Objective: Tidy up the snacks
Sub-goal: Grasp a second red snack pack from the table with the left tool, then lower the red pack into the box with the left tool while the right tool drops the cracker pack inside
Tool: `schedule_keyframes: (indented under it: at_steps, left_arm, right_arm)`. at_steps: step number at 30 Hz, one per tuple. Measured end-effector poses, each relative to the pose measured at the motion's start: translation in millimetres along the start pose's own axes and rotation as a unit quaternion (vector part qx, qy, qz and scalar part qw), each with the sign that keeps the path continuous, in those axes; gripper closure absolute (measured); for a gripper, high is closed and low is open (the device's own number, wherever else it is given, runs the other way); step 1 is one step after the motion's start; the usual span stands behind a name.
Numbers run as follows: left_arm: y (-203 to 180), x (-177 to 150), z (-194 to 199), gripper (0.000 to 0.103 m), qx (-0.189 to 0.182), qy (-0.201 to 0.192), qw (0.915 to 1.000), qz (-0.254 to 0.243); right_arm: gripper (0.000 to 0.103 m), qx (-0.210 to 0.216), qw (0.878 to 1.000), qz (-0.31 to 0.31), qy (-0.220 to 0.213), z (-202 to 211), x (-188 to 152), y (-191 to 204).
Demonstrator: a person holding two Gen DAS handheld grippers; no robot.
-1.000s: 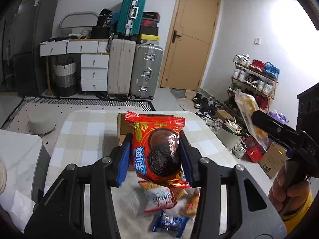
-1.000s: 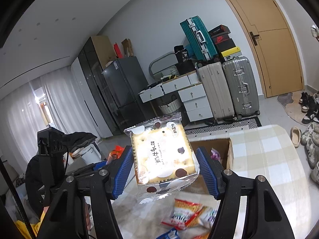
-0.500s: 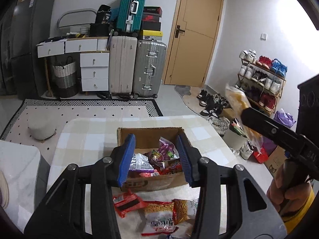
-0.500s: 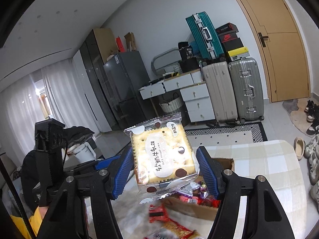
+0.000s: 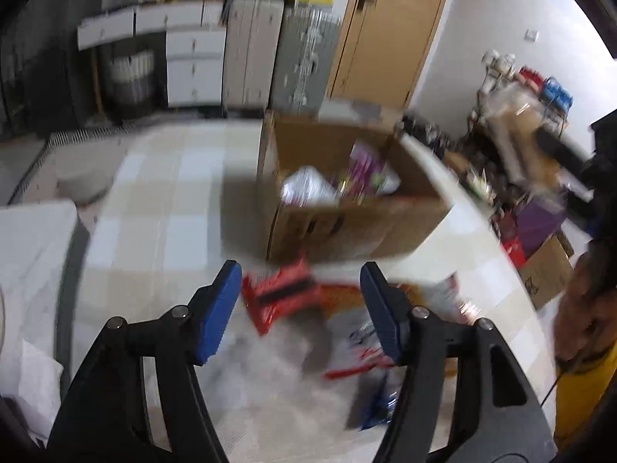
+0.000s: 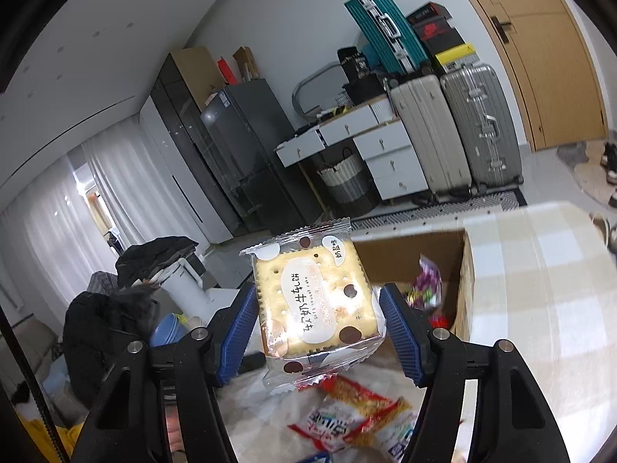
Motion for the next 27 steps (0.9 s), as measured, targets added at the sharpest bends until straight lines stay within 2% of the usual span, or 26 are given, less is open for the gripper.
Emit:
schedule_keyframes:
  at_steps: [7, 12, 15, 18, 23, 27]
  left_arm:
    - [28, -27, -66, 0.042, -0.018, 0.074, 0.9948, 0.067]
    - [28, -25, -97, 0.042, -0.006, 0.083, 0.9928, 0.086]
    - [30, -26, -113, 0.042, 0.014, 0.099, 0.9902, 0.097]
    - [29, -20, -112, 0.043, 0.018, 0.090, 0.9908, 0.099]
    - [24, -25, -109, 0.061, 0.035, 0.091, 0.9931, 0.065]
    - [27, -30, -102, 0.063, 0.029, 0.084, 0.9939, 0.066]
  right_arm:
    - [0.037, -0.003, 1.000, -0.012, 0.005, 2, -18, -6]
    - [0.037, -0.005, 1.000, -0.021, 0.007, 2, -25, -13]
    - [0.037, -0.006, 1.000, -0.026, 0.009, 4, -29, -16]
    - [0.037, -0.005, 1.000, -0.027, 0.008, 4, -30, -17]
    - [0.037, -0.002, 0.999, -0.030, 0.010, 6, -31, -16]
    - [0.037, -0.002, 1.000, -0.029, 0.007, 10, -30, -13]
Point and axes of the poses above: each gripper's, at about its wrist camera, not at the fingertips, and z roughly against the way its jaws point, y to its left, x to its top, the point moved 4 cm from there along -z, roughly the way its jaws point, and after that the axes turned 10 degrees about z, right-handed, at the moved point
